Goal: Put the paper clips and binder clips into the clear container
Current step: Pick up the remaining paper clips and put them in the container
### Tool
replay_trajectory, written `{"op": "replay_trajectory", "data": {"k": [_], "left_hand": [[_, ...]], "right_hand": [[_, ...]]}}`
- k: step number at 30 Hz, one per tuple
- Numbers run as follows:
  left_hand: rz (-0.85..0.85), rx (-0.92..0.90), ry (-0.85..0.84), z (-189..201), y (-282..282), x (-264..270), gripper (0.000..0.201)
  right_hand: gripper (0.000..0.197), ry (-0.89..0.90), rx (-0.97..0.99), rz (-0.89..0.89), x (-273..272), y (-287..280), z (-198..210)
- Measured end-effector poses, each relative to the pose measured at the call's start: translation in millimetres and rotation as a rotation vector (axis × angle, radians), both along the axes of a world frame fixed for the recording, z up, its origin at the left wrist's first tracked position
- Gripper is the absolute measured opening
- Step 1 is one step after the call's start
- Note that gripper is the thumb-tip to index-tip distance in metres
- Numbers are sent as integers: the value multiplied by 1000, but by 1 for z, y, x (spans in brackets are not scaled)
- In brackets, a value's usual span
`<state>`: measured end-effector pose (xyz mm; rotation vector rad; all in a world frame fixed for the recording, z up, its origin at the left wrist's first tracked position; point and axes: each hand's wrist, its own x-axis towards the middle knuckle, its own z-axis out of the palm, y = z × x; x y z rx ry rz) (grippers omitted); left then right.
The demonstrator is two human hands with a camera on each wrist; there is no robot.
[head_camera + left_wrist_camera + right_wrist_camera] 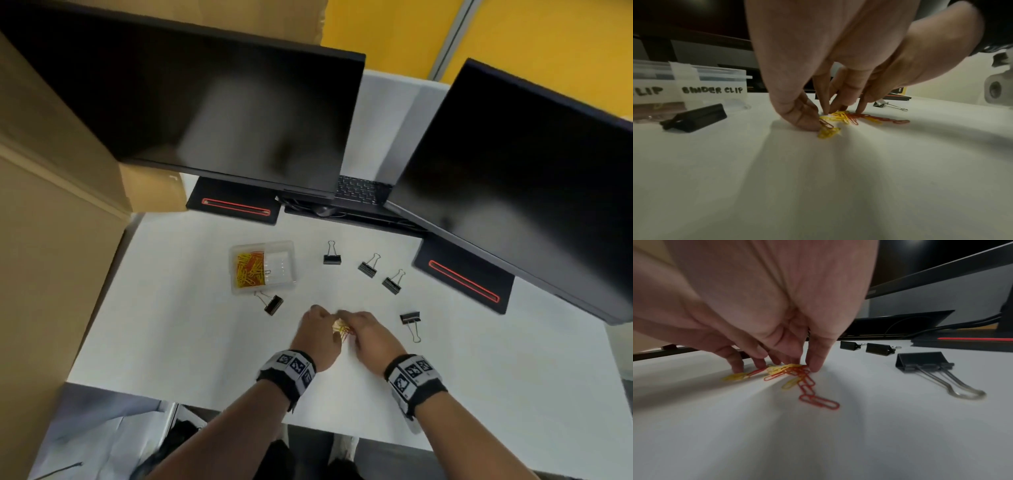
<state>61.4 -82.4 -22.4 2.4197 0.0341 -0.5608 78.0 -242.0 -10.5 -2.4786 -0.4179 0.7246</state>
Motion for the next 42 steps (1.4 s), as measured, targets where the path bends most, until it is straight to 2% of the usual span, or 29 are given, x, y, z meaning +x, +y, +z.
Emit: {"op": "replay_trajectory", "data": {"k": [3, 7, 12, 16, 19, 22, 26, 34, 42], "left_hand": [[-35, 33, -59, 0, 8, -10, 64], [23, 63, 41, -5, 40, -20, 89], [101, -90, 93, -10, 40, -12, 89], [-34, -33, 71, -6, 22, 8, 90], [-109, -2, 38, -6, 8, 15, 80], [-108, 17, -14, -5, 1, 20, 48], [-116, 73, -57, -4, 0, 24, 22], [-86, 42, -116, -7, 1, 20, 21], [108, -159, -62, -6, 7, 15, 16]], "right_hand": [[62, -57, 73, -74, -19, -17, -2], [64, -129, 40, -254, -41, -48, -3], [65, -61, -18, -311, -43, -41, -9], [54, 3, 25, -300, -23, -16, -11], [42, -14, -21, -209, -9, -1, -11], [20, -69, -40, -158, -2, 6, -11], [17, -128, -99, -118, 2, 9, -15], [23, -146, -67, -163, 2, 9, -11], [13, -161, 137, -369, -1, -1, -9]]}}
